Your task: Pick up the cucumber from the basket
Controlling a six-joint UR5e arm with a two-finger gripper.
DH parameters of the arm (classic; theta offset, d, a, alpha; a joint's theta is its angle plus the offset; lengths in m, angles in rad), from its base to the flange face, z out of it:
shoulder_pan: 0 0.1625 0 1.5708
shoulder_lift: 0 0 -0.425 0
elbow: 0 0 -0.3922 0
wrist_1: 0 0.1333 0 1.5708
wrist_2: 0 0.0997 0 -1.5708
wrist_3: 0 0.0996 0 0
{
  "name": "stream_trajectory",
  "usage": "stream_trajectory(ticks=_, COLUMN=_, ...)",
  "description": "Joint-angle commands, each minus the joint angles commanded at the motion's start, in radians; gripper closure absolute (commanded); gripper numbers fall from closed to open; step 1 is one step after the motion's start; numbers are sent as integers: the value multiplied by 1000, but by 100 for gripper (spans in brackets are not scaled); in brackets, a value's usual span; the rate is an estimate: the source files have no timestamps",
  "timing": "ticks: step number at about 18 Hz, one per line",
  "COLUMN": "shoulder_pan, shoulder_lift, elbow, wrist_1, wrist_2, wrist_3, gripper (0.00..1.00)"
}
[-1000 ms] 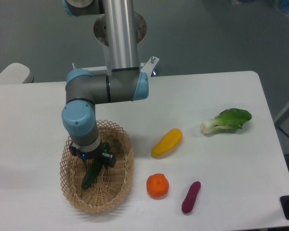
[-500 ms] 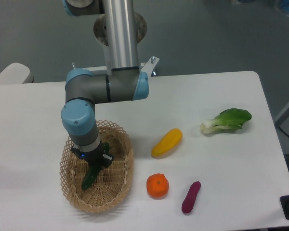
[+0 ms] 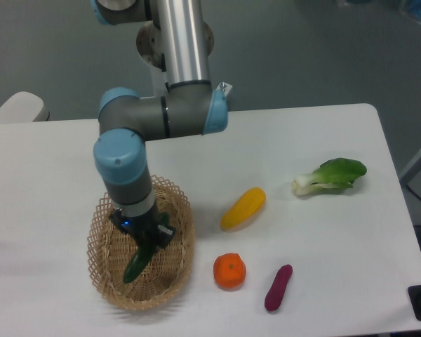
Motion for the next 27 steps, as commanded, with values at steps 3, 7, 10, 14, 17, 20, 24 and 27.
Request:
stream_trajectory(ticks=3, shoulder_pan=74, shoulder_lift=2, elbow=46, wrist_1=-69, wrist_2=0, wrist_3=121, gripper=67)
stream_trajectory(ticks=7, shoulder_pan=187, shoulder_lift=9, elbow=60, wrist_1=-89, wrist_2=-2, wrist_3=296, gripper=67)
stream_trajectory(ticks=10, shoulder_pan=271, shoulder_lift=14, elbow=62, wrist_1=-103, wrist_2=-2, wrist_3=448, gripper=67)
stream_trajectory(ticks=14, shoulder_pan=374, shoulder_lift=15, elbow=66, wrist_1=-117, wrist_2=-24, wrist_3=673, gripper=67)
stream_trajectory(ticks=17, shoulder_pan=426, shoulder_lift=15, elbow=75, wrist_1=-125, wrist_2=-46, wrist_3=771, gripper=67)
stream_trajectory(ticks=20, shoulder_pan=456, shoulder_lift=14, elbow=85, wrist_1=-128, wrist_2=-49, wrist_3=833, gripper=67)
stream_trajectory(ticks=24, shoulder_pan=473, shoulder_lift=14, elbow=85, wrist_1=-132, wrist_2=-52, wrist_3=852, gripper=67)
stream_trajectory(ticks=27, shoulder_pan=473, shoulder_lift=14, elbow=85, wrist_1=-132, wrist_2=-52, wrist_3=852, gripper=67)
